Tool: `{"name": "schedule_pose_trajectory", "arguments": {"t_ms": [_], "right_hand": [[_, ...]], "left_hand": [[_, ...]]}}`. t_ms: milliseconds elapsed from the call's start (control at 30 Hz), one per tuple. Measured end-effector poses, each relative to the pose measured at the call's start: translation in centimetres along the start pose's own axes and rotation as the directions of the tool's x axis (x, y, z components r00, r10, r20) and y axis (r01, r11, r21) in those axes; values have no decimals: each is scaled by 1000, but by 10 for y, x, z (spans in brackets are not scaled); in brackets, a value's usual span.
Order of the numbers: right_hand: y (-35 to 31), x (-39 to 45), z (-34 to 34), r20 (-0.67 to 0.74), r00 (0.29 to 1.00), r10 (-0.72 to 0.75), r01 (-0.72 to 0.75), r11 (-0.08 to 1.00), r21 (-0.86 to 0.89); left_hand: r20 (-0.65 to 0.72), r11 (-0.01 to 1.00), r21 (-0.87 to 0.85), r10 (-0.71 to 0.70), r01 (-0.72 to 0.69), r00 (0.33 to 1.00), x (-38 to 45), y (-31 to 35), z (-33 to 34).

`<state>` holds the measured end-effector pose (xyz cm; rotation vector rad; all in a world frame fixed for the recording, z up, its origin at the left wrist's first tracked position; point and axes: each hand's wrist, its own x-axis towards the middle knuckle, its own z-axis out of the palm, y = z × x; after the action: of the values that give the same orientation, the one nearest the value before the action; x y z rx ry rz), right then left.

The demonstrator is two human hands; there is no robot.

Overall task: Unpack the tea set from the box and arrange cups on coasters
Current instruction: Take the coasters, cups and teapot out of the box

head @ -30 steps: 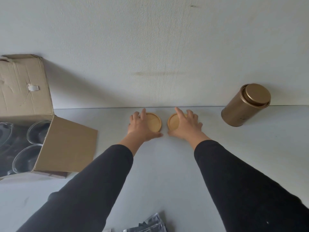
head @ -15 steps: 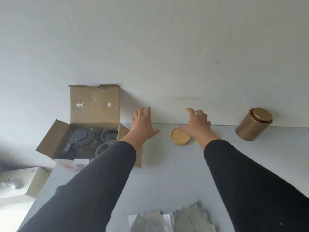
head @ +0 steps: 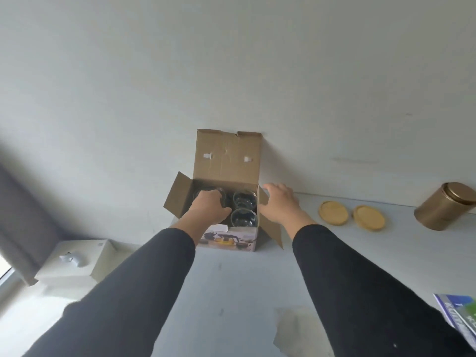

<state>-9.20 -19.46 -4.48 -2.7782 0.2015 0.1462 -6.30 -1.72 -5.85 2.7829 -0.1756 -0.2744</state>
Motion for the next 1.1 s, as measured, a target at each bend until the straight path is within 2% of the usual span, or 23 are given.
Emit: {"name": "schedule_pose_trajectory", "arguments": {"t_ms": [233,333,433,533,667,800,933,1100], "right_hand": [[-11,31,31,27,999,-46,48,996,-80],[-12,41,42,74,995,-64,74,986,-152],[-15,48,49,132,988,-83,118,952,-284],[-20,54,54,169,985,-46,102,935,-341],[-23,59,49,282,959,-20,134,910,-393],[-20,58,34,381,918,-105,273,866,-420],[-19,61,27,421,884,-203,410,771,-488],[-29,62,31,452,856,-251,493,659,-568]], "left_hand": [[131,1000,-30,5,-1,991,10,-19,40],[231,976,160,111,-151,967,12,-20,53],[304,863,399,196,-311,932,12,-18,53],[362,760,509,239,-405,901,8,-20,54],[378,723,537,255,-435,890,6,-23,57],[395,717,542,243,-439,886,7,-26,59],[397,731,533,229,-426,889,7,-27,61],[384,758,514,216,-402,898,7,-26,63]]}}
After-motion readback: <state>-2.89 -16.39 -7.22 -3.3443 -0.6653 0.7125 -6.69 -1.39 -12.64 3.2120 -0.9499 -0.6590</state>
